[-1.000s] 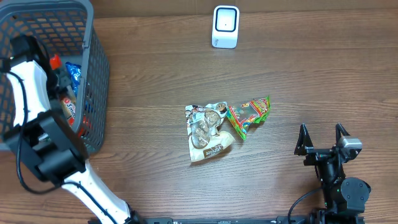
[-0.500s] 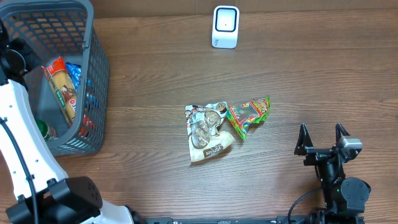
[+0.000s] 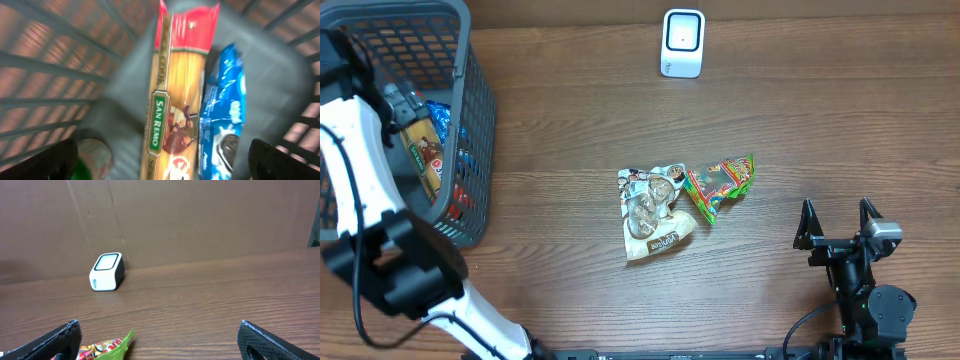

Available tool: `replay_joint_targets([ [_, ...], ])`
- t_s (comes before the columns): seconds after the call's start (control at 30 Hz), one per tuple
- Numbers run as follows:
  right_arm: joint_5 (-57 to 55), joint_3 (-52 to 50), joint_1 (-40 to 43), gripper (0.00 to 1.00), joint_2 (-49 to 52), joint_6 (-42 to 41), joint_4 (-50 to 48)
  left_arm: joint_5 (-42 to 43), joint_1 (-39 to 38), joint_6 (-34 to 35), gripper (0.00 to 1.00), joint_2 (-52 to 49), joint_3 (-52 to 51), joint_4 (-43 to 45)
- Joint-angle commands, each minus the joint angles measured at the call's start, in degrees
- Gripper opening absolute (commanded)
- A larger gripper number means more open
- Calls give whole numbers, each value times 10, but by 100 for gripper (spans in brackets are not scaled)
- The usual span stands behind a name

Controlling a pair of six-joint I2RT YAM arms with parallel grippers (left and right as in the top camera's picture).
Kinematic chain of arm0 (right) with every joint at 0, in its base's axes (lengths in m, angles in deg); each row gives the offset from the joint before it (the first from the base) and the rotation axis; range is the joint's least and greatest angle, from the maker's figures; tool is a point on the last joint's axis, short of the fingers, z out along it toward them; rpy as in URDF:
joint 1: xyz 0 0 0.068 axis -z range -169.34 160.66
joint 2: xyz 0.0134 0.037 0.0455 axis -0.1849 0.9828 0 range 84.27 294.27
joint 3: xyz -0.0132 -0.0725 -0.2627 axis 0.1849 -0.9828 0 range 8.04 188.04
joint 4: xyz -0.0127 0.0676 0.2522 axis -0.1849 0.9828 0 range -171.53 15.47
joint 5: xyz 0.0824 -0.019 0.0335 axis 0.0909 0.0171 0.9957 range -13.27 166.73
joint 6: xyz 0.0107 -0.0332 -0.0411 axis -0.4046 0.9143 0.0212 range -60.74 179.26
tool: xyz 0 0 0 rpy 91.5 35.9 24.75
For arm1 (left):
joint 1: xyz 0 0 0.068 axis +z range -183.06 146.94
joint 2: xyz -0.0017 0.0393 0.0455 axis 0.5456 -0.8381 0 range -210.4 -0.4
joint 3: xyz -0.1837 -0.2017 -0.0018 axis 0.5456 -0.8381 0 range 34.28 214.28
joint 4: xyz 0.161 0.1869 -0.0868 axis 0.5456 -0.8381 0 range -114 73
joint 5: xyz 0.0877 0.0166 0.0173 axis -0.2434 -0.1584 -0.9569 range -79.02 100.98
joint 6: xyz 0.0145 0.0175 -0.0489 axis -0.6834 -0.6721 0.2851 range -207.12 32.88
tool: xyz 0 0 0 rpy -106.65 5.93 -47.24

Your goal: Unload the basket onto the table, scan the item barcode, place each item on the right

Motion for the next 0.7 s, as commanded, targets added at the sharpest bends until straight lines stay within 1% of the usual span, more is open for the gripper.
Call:
replay_joint_targets([
  [0.0,-5,-6,2,100,-5,2,-2,-5,-2,-11,100,-42,-2,1],
  [0.27,-5,-6,2,100,-5,2,-2,-5,-2,-11,100,-105,-2,10],
  [0.67,-5,-6,2,100,-5,2,-2,-5,21,-6,98,-116,-2,21],
])
